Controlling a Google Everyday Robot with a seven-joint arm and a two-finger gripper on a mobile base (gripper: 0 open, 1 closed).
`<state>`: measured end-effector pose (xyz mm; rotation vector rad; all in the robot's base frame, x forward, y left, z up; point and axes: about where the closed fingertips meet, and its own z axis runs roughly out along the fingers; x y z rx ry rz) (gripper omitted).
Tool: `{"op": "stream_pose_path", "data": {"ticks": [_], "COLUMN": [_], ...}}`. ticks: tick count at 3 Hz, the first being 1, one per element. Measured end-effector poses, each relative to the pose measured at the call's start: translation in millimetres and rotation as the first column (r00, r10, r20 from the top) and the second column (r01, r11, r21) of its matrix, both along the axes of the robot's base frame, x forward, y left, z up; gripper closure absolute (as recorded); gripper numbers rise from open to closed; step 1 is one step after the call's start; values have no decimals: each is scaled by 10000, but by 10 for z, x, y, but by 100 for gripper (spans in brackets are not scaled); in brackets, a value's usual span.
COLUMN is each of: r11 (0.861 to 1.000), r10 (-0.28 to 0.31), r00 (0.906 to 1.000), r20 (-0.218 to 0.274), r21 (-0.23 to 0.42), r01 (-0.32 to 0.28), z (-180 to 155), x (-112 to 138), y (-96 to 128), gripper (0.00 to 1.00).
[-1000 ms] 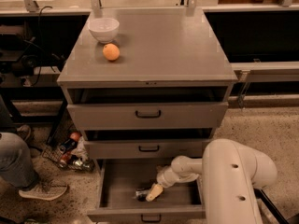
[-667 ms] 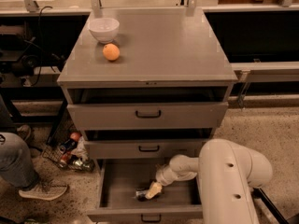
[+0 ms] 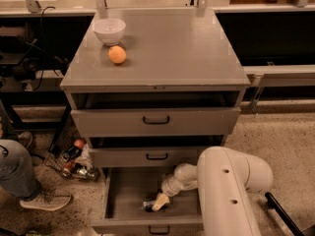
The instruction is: Pick redbull can from bottom drawer and place on counter
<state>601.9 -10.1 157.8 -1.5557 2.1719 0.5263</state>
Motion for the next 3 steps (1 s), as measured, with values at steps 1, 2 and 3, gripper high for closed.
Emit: {"op": "stream_pose_path", "data": {"ticks": [1,2,3], "r11": [9997,9992,9987], "r10": [187,337,418], "r00": [9995,9978,9966], "r20": [-264,-579,-715], "r21": [-119,-201,-246], "r01": [-190,-349,-436], "z": [-162,-339,-385], "x": [-30,-77,-114], "y": [55,96,98], "gripper": [0,22,53]}}
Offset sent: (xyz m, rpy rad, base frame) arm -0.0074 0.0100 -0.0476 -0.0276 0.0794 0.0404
